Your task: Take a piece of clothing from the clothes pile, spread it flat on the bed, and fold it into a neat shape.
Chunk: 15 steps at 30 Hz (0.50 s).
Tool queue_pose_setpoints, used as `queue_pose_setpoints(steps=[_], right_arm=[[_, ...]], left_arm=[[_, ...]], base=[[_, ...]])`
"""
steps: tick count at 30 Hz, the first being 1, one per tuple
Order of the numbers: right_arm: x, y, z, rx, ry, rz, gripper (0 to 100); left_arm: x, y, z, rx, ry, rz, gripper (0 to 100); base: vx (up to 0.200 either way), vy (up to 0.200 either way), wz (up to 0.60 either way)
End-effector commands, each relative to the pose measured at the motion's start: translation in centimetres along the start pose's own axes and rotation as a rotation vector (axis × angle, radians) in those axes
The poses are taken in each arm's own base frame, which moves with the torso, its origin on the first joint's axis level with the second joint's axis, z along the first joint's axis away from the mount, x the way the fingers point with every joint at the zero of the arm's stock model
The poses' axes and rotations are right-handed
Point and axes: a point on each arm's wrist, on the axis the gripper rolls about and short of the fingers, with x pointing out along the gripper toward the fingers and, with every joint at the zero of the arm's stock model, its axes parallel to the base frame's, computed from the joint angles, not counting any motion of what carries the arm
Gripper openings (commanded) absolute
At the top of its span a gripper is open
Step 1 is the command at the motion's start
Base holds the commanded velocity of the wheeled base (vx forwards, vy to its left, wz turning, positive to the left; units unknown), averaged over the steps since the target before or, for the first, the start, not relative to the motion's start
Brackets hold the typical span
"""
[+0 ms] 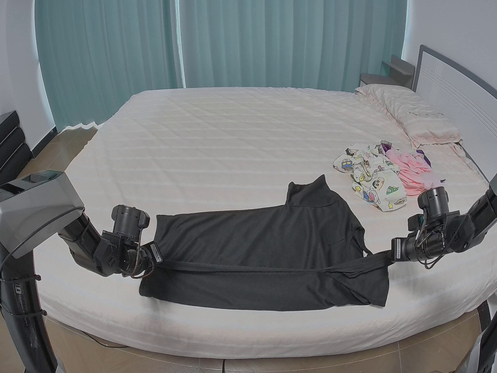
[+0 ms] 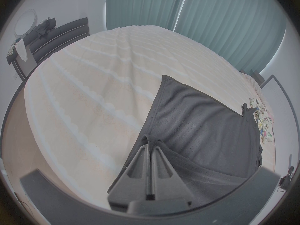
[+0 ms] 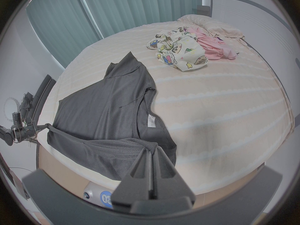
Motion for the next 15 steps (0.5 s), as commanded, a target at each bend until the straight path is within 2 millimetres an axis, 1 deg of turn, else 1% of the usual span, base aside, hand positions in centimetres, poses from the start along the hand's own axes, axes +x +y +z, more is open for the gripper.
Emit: queue_pose_setpoints(steps=[1, 5, 8, 9, 11, 15], right_arm=[[0.5, 0.0, 0.2, 0.001, -0.001, 0.002, 0], [0.6, 0.1, 0.4, 0.002, -0.008, 0.005, 0], [0.5, 0.5, 1.0, 0.071, -0.03, 0.019, 0], [0.5, 0.6, 1.0, 0.074, -0.031, 0.022, 0], [0.4, 0.7, 1.3, 0.098, -0.036, 0.031, 0], [0.5, 0.7, 1.3, 0.103, -0.034, 0.032, 0]], left_arm=[[1.0, -0.2, 0.0, -0.001, 0.009, 0.008, 0], [1.4, -0.3, 0.3, -0.006, 0.012, 0.01, 0], [1.9, -0.6, 0.4, -0.007, 0.008, 0.007, 0], [1.9, -0.6, 0.4, -0.007, 0.008, 0.007, 100], [2.4, -0.7, 0.4, -0.007, 0.008, 0.007, 100], [2.4, -0.6, 0.5, -0.011, 0.006, 0.008, 100]], base=[[0.0, 0.0, 0.0], [0.0, 0.0, 0.0], [0.0, 0.0, 0.0], [0.0, 0.0, 0.0], [0.0, 0.0, 0.0], [0.0, 0.0, 0.0]])
